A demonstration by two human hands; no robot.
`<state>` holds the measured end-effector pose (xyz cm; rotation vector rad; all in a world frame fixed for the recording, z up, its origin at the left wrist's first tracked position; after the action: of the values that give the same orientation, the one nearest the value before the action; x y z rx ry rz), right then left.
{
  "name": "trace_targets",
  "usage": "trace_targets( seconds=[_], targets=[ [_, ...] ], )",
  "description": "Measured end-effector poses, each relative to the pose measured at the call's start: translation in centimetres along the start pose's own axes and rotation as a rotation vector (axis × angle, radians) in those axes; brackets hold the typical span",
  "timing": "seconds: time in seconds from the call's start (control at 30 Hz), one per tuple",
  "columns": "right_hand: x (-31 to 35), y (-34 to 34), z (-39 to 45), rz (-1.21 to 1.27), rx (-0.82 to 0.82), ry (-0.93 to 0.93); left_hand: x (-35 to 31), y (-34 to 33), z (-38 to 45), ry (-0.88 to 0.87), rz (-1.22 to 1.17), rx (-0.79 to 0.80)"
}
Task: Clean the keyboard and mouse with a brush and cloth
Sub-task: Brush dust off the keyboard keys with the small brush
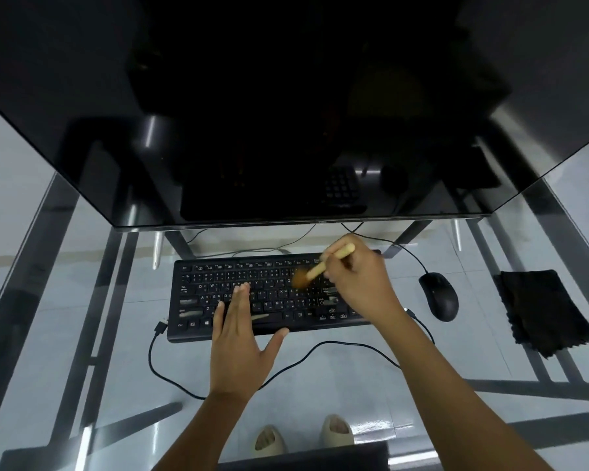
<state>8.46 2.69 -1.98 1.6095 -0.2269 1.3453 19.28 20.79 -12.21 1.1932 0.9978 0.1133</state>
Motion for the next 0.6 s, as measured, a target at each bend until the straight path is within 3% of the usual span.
trace_targets(
  seconds=[0.07,0.1,0.23,0.37,0.5,0.6],
  targets=[
    [0.0,-0.9,-0.3,0.002,0.220,-0.054,0.0,0.0,0.0,-0.006,0.004,-0.008],
    [-0.2,-1.0,-0.3,-0.055,0.224,-0.023,0.0,0.0,0.0,-0.004,0.006,-0.008],
    [-1.2,0.8,0.4,-0.094,-0.193,0.062,0.2,-0.2,0.0,0.008,0.021,-0.003],
    [-2.0,0.2,0.5,-0.019,-0.028,-0.034,0.1,-0.5,-0.3,-0.023,0.092,0.006],
    [-2.7,3.5,1.0,-0.070,-0.294,0.022,-2.1,-0.5,0.5,-0.052,0.111,0.011],
    [-3.6,4.2,0.5,-0.002,-0.169,-0.096,-4.8,-0.7,2.2,-0.114,0.107,0.060]
  ],
)
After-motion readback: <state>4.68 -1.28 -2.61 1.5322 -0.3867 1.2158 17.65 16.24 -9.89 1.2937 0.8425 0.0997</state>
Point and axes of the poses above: each hand's wrist, its own z-axis towards the middle knuckle, its own y-axis out of the back of the hand, x = y × z, the point moved 3 cm from there along z, towards the middle knuckle, and after that the axes turned 8 degrees about y, right-handed, at the moved point
